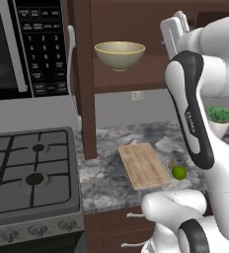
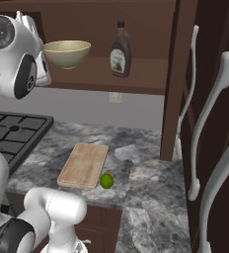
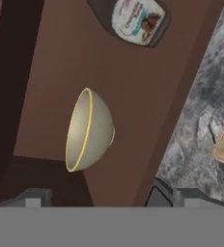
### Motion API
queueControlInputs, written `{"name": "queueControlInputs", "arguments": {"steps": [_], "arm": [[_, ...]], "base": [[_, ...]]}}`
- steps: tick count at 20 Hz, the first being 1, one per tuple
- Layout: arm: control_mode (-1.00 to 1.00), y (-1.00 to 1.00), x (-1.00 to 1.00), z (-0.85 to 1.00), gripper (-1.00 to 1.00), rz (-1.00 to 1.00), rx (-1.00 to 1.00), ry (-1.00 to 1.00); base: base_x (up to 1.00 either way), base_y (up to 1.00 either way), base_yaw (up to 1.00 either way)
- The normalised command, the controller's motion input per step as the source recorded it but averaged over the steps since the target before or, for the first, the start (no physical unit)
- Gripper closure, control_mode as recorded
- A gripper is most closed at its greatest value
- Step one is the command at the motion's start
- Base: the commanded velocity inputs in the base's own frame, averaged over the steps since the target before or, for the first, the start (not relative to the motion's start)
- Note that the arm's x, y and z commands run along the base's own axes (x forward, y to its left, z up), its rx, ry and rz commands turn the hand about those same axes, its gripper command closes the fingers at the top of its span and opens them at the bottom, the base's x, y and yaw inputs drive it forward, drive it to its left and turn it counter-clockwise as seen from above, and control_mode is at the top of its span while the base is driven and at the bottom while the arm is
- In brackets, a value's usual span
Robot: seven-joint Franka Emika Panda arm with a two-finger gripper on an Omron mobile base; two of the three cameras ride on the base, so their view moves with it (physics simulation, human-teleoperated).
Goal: Open the cabinet. Place the bowl and condiment on the counter. Then place the lime and garlic on the cutting board.
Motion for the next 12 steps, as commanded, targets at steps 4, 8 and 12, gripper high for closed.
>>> {"name": "queueControlInputs", "arguments": {"steps": [4,8,12], "arm": [[-1.00,0.00,0.27,-0.23,-1.00,0.03,0.06,0.00],[-1.00,0.00,0.32,-0.15,-1.00,0.02,0.01,0.01],[-1.00,0.00,0.28,-0.08,-1.00,0.01,0.00,0.01]], "base": [[0.00,0.00,0.00],[0.00,0.00,0.00],[0.00,0.00,0.00]]}}
